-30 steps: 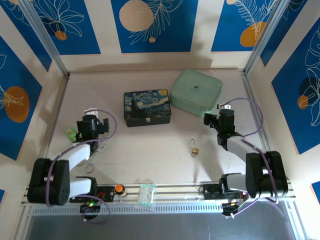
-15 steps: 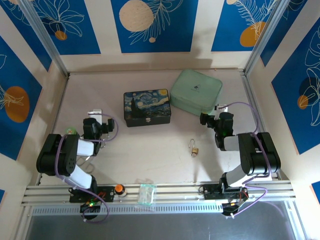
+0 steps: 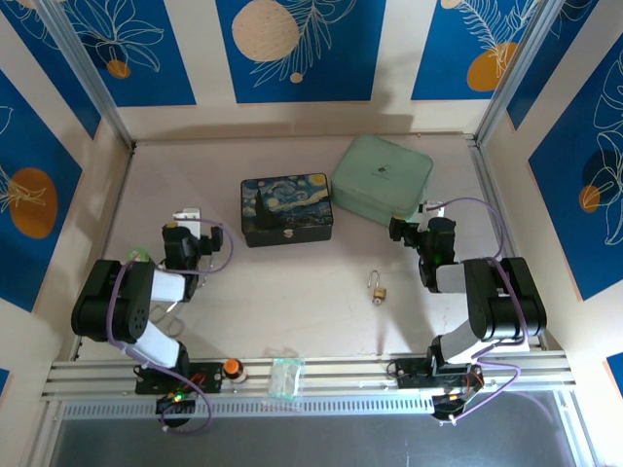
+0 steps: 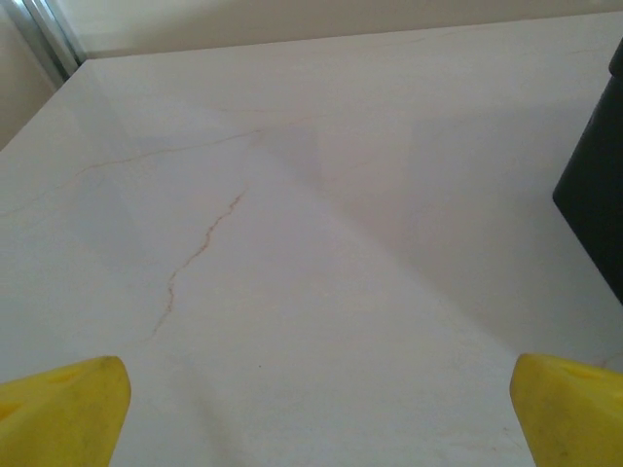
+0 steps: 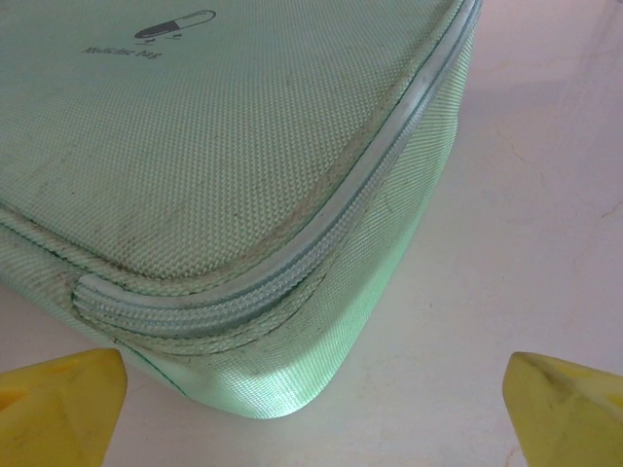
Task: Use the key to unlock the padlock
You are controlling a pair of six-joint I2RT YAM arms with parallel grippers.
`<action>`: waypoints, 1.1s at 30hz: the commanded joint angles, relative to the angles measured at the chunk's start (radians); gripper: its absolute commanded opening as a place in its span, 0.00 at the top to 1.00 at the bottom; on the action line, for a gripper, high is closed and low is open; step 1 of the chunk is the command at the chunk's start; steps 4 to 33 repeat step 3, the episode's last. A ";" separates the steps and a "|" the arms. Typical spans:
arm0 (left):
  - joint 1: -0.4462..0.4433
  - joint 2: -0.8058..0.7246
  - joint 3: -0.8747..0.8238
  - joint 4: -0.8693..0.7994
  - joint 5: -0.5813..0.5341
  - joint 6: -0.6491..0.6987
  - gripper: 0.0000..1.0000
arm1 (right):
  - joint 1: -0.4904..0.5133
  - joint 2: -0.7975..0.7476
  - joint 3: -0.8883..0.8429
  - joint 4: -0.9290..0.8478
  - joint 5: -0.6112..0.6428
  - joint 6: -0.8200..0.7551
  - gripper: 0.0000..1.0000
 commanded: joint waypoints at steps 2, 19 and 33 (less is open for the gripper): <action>-0.009 0.002 0.011 0.041 -0.018 0.012 0.01 | 0.000 -0.004 0.022 0.034 -0.032 -0.019 0.01; -0.009 0.000 0.008 0.044 -0.015 0.011 0.00 | 0.000 -0.004 0.023 0.029 -0.034 -0.018 0.01; -0.009 0.000 0.008 0.044 -0.015 0.011 0.00 | 0.000 -0.004 0.023 0.029 -0.034 -0.018 0.01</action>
